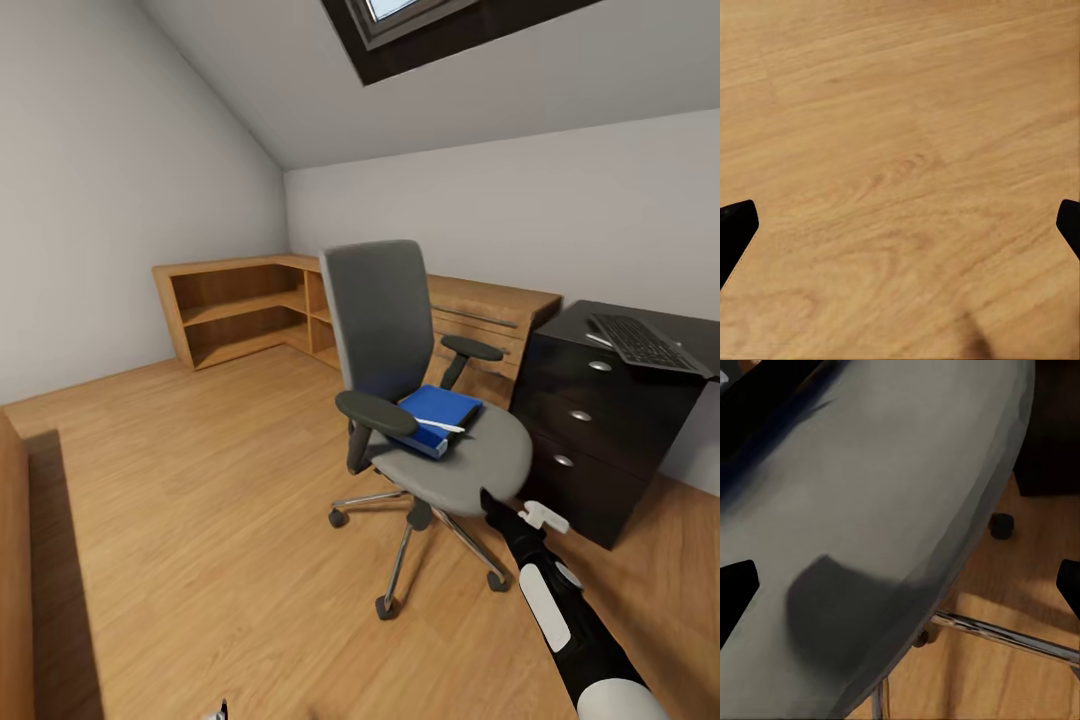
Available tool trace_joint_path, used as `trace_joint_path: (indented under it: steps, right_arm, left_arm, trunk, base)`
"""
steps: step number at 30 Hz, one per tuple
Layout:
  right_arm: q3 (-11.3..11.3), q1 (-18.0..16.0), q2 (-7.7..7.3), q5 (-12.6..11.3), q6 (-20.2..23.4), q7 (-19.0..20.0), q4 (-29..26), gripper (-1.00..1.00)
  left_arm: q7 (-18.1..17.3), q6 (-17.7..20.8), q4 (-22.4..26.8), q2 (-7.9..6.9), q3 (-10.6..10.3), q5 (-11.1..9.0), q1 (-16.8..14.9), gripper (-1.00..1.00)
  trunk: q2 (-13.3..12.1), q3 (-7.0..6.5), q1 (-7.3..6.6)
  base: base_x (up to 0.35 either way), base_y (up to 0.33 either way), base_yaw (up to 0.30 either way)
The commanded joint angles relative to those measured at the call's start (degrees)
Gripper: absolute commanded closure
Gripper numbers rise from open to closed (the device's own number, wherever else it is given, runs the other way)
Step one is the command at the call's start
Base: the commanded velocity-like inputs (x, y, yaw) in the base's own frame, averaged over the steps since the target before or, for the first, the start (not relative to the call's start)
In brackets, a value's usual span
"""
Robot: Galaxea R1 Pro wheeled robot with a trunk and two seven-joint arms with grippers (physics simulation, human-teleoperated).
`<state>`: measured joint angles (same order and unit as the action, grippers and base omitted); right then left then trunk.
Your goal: In the bedroom, organize the workspace by keeping the computer under the desk, ensuring the monitor is on the desk, placing the keyboard on the desk next to the monitor, placing the mouse on the desk next to the keyboard, moving the folder from the swivel chair onto the desk next to the mouse, stacking the notebook on top of the folder with the pen on top of the notebook, and positioning the swivel chair next to the desk.
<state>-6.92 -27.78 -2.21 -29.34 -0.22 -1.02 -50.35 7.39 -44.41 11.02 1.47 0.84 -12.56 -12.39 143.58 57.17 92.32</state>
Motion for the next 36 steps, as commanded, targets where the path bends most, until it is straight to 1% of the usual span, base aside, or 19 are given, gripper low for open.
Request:
trace_joint_path:
  steps: [1, 8, 21, 31, 36]
  right_arm:
    - [0.1, 0.0, 0.00, -0.7, 0.0, -0.1, 3.3, -1.00]
    - [0.1, 0.0, 0.03, -0.8, 0.0, -0.1, 3.3, -1.00]
    - [0.2, 0.0, 0.10, -0.8, 0.0, -0.2, 3.2, -1.00]
    - [0.2, 0.0, 0.10, -0.8, 0.0, -0.2, 3.2, -1.00]
    - [0.2, 0.0, 0.10, -0.8, 0.0, -0.2, 3.2, -1.00]
  left_arm:
    - [0.1, -0.1, 0.0, 0.02, 0.1, 0.0, 0.0, -1.00]
    - [0.1, -0.1, 0.0, 0.01, 0.1, 0.0, -0.1, -1.00]
    - [0.0, -0.1, 0.0, 0.02, 0.0, 0.0, -0.1, -1.00]
    - [0.0, -0.1, 0.0, 0.02, 0.0, 0.0, -0.1, -1.00]
    - [0.1, -0.1, 0.0, 0.02, 0.0, 0.0, -0.1, -1.00]
  trunk:
    - [0.0, 0.06, 0.02]
    - [0.0, 0.06, 0.02]
    - [0.0, 0.06, 0.02]
    - [0.0, 0.06, 0.02]
    - [0.0, 0.06, 0.02]
  base:
    - [0.245, 0.140, 0.000]
    - [0.240, 0.134, 0.000]
    - [0.030, 0.009, 0.000]
    - [0.193, 0.154, 0.000]
    - [0.061, 0.047, 0.000]
